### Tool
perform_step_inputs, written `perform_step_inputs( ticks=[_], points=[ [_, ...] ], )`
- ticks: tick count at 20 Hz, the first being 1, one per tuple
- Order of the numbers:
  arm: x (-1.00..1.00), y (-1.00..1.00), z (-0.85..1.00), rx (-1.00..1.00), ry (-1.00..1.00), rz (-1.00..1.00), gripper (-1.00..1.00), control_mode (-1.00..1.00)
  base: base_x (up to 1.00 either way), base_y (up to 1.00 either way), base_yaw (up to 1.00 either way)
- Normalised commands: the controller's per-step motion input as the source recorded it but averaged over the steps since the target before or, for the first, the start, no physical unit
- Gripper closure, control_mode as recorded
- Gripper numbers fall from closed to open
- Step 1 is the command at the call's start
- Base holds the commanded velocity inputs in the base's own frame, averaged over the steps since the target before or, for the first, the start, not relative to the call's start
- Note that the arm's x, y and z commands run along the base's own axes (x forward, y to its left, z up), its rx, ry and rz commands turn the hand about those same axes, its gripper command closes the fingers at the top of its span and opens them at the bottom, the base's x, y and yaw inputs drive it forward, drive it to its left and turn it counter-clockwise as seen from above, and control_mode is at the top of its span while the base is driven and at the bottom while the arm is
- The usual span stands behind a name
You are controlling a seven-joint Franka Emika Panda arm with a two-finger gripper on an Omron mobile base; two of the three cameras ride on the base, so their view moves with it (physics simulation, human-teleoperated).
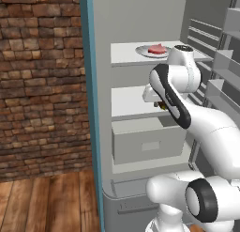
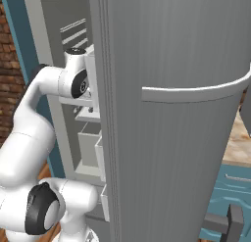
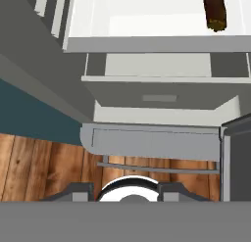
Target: Transport the steak from the fridge to the microwave and turn on the microwave.
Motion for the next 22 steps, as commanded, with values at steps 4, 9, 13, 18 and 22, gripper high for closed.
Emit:
perform_step_inputs(
  ticks=[4,9,13,18,22],
  points=[
    [0.00,0.00,0.09,0.00,-0.06,-0.01,-1.00,-1.00,0.00,0.00,0.00],
    [-0.04,-0.07,0.23,0.01,-0.13,-0.09,-1.00,-1.00,0.00,0.00,0.00],
    [-0.07,-0.06,0.28,-0.01,-0.11,-0.08,-1.00,-1.00,0.00,0.00,0.00],
    [-0.01,-0.04,0.28,-0.07,-0.12,-0.07,-1.00,-1.00,0.00,0.00,0.00],
    [0.00,-0.04,0.28,-0.12,-0.17,-0.10,-1.00,-1.00,0.00,0.00,0.00]
  ],
)
